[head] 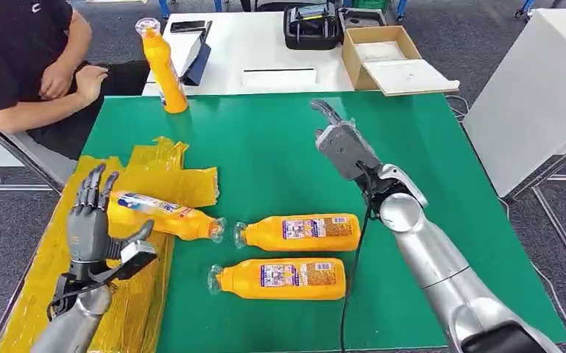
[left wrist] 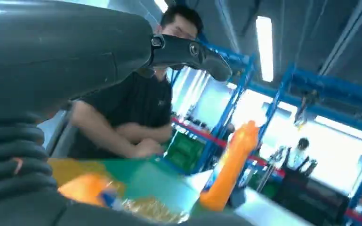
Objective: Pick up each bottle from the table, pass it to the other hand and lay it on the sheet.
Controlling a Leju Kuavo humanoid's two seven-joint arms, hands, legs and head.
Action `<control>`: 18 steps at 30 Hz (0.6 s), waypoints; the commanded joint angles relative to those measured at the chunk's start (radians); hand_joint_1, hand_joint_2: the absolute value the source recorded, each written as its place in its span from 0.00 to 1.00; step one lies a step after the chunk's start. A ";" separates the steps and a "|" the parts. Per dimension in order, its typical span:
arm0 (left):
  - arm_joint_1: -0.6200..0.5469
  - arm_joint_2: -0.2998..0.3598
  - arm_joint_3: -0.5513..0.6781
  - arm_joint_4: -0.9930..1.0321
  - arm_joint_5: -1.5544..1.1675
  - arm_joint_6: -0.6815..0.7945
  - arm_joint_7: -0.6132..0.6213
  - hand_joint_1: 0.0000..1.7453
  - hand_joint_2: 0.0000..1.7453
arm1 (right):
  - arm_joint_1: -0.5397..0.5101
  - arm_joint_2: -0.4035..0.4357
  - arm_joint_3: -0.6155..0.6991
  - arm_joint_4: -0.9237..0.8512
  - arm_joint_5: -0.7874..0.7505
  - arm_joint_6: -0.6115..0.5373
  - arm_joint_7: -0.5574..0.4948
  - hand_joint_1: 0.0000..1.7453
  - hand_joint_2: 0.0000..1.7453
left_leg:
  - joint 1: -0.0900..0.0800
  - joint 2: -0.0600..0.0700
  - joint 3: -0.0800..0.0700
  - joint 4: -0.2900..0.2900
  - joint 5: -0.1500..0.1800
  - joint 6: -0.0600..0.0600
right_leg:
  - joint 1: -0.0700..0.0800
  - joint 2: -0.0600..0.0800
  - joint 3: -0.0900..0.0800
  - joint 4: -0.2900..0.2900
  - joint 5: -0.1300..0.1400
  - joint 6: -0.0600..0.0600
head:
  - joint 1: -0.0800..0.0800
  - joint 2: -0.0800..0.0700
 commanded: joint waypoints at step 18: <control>-0.052 0.055 -0.064 -0.305 0.655 -0.187 -0.039 0.00 0.00 | 0.193 -0.115 0.106 -0.155 0.228 0.092 0.092 0.00 1.00 | 0.003 0.000 0.003 0.001 -0.002 -0.003 | 0.003 -0.002 0.003 0.000 -0.002 -0.001 | 0.000 0.000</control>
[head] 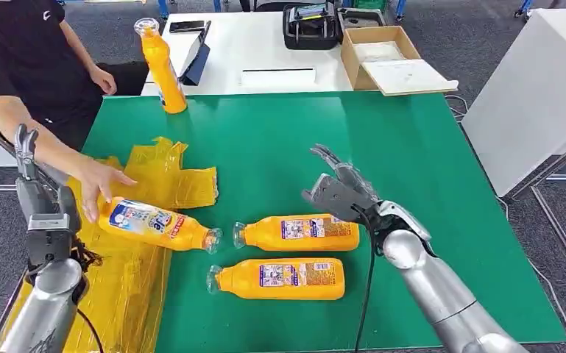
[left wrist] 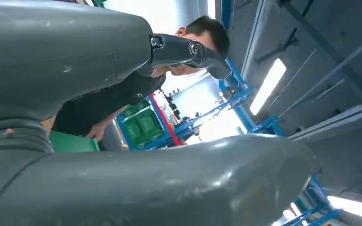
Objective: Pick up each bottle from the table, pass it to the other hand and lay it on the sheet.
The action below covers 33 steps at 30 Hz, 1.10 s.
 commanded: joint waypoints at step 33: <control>-0.013 -0.076 0.024 0.053 0.010 -0.009 0.002 0.00 0.00 | 0.251 -0.054 0.283 -0.309 0.400 0.036 0.124 0.00 1.00 | 0.000 0.003 0.005 -0.002 -0.003 -0.005 | 0.000 0.002 0.004 -0.002 -0.001 -0.001 | 0.000 0.000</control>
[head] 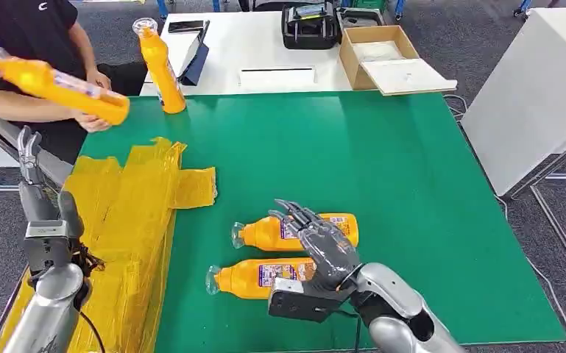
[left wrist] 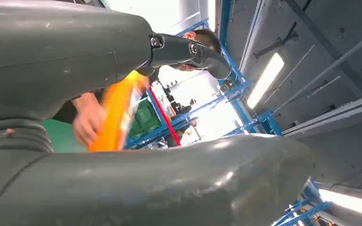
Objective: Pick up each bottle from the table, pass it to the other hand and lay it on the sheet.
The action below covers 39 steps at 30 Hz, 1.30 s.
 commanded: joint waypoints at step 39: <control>-0.105 -0.044 0.001 0.113 0.070 0.013 0.005 0.00 0.00 | 0.140 -0.039 0.034 0.229 0.177 0.105 0.143 0.12 1.00 | 0.000 -0.002 0.006 0.000 -0.001 -0.002 | 0.000 -0.006 0.007 -0.001 -0.002 0.000 | 0.000 0.000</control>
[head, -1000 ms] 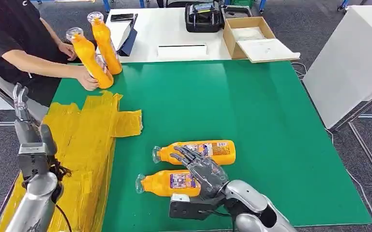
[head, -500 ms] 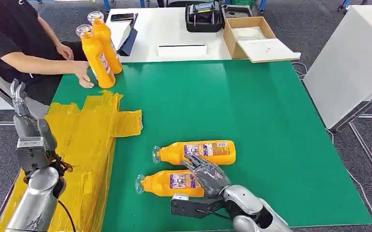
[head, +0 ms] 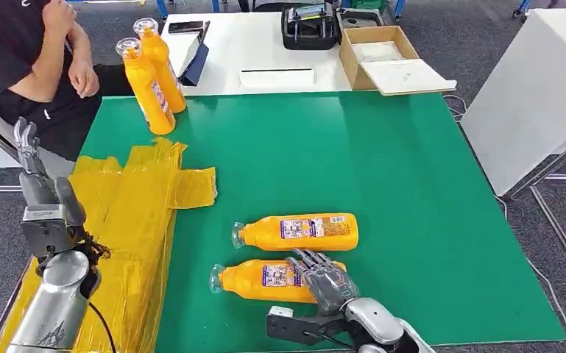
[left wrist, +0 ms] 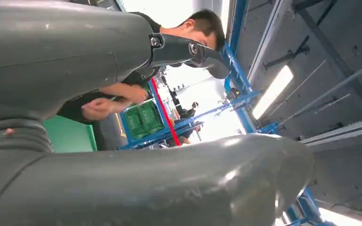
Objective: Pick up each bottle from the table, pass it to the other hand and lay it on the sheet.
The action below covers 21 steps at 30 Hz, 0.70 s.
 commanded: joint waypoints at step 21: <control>-0.059 0.004 -0.008 0.051 0.045 -0.054 0.051 0.00 0.00 | 0.043 -0.063 -0.040 -0.049 -0.022 0.083 -0.008 1.00 1.00 | 0.000 -0.001 0.005 0.000 -0.001 -0.002 | 0.000 -0.005 0.006 0.000 -0.002 0.000 | 0.000 0.000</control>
